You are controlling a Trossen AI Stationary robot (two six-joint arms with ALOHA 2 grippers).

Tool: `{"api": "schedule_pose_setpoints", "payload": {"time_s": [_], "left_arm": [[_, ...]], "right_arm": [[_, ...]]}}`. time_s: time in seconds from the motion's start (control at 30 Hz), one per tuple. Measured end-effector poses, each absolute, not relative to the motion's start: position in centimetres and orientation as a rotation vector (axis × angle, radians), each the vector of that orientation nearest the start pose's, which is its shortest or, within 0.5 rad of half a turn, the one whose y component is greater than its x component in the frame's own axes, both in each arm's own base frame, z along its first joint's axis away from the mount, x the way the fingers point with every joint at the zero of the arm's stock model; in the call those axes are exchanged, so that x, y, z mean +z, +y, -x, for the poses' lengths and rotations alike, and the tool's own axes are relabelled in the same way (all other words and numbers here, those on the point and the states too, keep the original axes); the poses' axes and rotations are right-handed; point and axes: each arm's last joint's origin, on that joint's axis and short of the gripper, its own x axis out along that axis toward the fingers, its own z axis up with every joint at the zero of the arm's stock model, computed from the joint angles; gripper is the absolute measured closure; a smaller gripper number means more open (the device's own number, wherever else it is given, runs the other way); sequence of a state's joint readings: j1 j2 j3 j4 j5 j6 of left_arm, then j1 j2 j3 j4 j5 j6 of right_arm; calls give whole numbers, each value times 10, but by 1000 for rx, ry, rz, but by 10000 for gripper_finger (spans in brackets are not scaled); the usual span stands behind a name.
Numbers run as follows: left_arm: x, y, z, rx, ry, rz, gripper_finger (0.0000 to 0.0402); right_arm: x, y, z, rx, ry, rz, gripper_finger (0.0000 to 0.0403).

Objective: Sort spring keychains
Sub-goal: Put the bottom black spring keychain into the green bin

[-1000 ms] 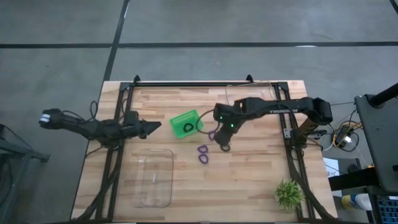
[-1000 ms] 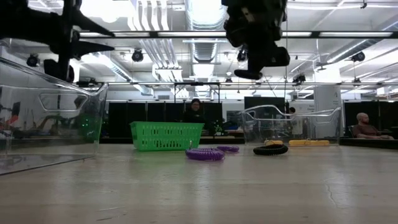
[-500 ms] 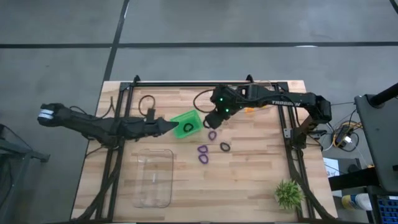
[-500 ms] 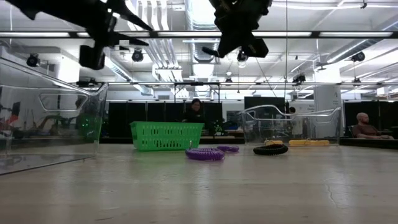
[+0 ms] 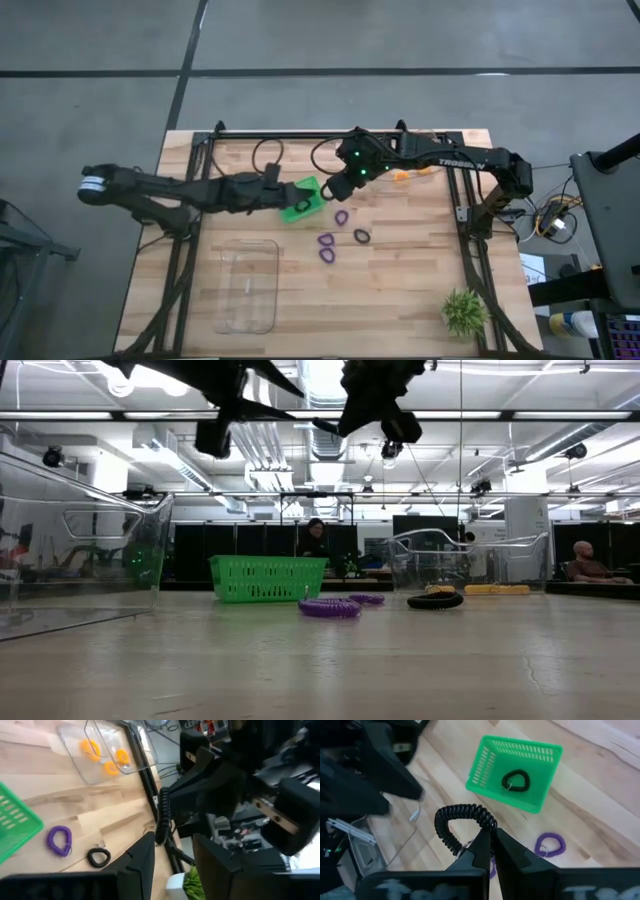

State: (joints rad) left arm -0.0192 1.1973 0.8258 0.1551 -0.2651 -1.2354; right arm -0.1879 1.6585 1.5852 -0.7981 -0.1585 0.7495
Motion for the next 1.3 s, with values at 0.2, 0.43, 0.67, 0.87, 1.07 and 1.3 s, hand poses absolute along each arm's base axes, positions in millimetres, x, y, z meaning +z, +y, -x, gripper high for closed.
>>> {"api": "schedule_pose_setpoints", "payload": {"time_s": [0.2, 0.43, 0.67, 0.87, 1.07, 1.3], "left_arm": [[295, 4, -283, 320, 80, 1179, 275], [289, 5, -286, 325, 101, 1188, 275], [293, 7, -282, 320, 99, 1172, 275], [290, 7, -276, 354, 156, 1139, 275], [291, 8, -276, 355, 148, 1139, 275], [298, 11, -277, 322, 77, 1149, 275]], "right_arm": [[335, -60, -349, -344, 807, -853, 394], [336, -59, -351, -331, 794, -853, 394], [336, -59, -350, -320, 807, -859, 394], [336, -58, -350, -284, 819, -876, 394], [336, -57, -351, -281, 817, -875, 394], [334, -58, -353, -289, 812, -869, 394]]}}
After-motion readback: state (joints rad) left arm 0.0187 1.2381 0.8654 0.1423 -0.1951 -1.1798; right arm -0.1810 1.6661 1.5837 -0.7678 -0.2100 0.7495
